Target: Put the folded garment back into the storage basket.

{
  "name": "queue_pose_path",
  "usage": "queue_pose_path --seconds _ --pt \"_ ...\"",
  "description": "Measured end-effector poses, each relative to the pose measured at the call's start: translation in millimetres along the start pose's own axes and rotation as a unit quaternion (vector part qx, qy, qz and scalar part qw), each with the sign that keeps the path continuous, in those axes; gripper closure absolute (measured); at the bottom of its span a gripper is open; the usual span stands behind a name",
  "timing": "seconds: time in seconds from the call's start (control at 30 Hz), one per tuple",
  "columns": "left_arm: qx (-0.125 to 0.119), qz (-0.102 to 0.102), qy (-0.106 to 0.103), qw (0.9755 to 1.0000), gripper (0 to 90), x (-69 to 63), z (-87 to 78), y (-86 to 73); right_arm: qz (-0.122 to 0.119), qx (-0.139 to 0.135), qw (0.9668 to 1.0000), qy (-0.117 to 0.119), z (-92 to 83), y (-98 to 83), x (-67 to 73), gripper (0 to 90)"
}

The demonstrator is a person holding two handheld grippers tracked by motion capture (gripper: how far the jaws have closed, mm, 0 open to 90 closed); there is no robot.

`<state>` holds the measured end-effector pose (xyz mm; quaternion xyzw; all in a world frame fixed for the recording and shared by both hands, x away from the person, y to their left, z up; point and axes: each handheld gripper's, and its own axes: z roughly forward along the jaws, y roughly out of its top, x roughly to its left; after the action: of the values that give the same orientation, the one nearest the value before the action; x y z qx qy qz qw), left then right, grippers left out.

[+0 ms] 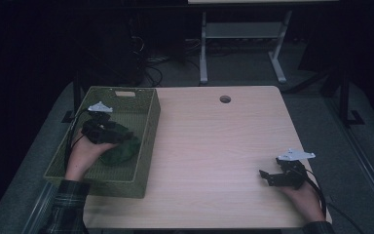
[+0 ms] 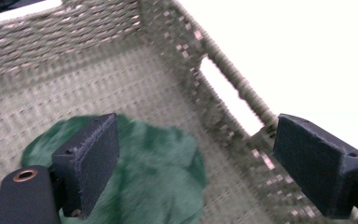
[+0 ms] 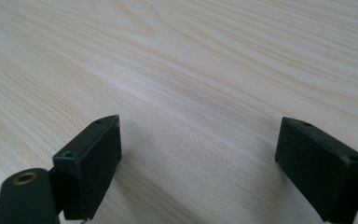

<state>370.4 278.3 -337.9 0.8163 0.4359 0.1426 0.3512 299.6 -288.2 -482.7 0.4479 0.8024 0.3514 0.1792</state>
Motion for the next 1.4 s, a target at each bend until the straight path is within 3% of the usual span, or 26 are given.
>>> queue_pose_path --seconds 0.63,1.07,1.4 --pt "-0.023 0.042 -0.055 0.9974 14.2 -63.8 28.1 25.7 0.001 0.001 1.0000 -0.002 0.0 0.0 0.1 13.2" --pt "-0.024 0.079 -0.093 0.9923 14.1 -117.6 60.4 34.4 0.002 0.001 1.0000 -0.001 0.1 0.1 0.1 13.2" --pt "-0.027 0.113 -0.110 0.9872 13.9 -151.8 90.0 22.2 0.002 0.001 1.0000 -0.001 0.1 0.1 0.2 13.2"
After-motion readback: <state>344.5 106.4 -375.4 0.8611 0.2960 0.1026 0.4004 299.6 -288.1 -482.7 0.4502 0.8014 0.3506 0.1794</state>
